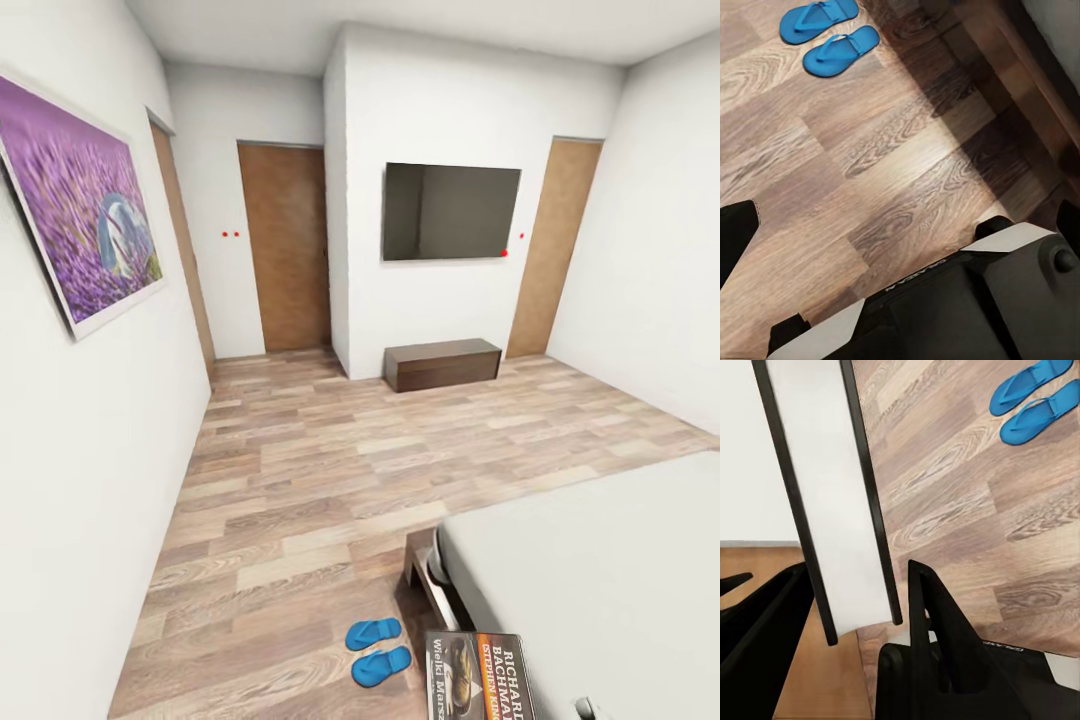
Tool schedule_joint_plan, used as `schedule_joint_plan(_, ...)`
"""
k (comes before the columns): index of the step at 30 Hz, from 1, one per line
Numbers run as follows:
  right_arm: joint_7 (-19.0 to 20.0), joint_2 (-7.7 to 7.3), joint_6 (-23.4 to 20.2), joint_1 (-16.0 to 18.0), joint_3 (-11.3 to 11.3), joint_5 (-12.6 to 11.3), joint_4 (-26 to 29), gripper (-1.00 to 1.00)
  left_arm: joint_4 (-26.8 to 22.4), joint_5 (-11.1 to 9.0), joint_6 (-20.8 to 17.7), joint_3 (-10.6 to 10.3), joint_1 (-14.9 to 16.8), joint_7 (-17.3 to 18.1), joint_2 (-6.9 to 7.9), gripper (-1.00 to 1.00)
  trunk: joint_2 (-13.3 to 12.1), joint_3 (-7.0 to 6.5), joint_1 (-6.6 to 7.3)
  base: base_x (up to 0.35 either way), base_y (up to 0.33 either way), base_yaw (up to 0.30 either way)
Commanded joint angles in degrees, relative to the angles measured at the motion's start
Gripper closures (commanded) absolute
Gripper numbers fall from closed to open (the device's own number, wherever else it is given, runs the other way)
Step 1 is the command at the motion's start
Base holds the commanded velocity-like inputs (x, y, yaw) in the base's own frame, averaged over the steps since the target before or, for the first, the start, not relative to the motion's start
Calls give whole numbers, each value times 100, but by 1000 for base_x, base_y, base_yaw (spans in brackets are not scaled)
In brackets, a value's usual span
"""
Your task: In the bedroom, move the book from the bed onto either nightstand, and place the two sandals side by side next to the bed.
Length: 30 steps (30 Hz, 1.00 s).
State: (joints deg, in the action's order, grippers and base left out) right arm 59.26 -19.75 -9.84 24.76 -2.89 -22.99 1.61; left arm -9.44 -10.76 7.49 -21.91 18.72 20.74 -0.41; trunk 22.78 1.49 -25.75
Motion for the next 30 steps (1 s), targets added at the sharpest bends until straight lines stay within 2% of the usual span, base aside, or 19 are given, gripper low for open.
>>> schedule_joint_plan(1,16,-3,-62,3,-1,-65,6,100,12,-58,24,-49,9,9,1,-100,14,13,-4,0,0,292)
schedule_joint_plan(30,16,-3,-60,3,-6,-65,6,100,12,-58,24,-48,9,9,-3,-100,14,13,-4,0,0,292)
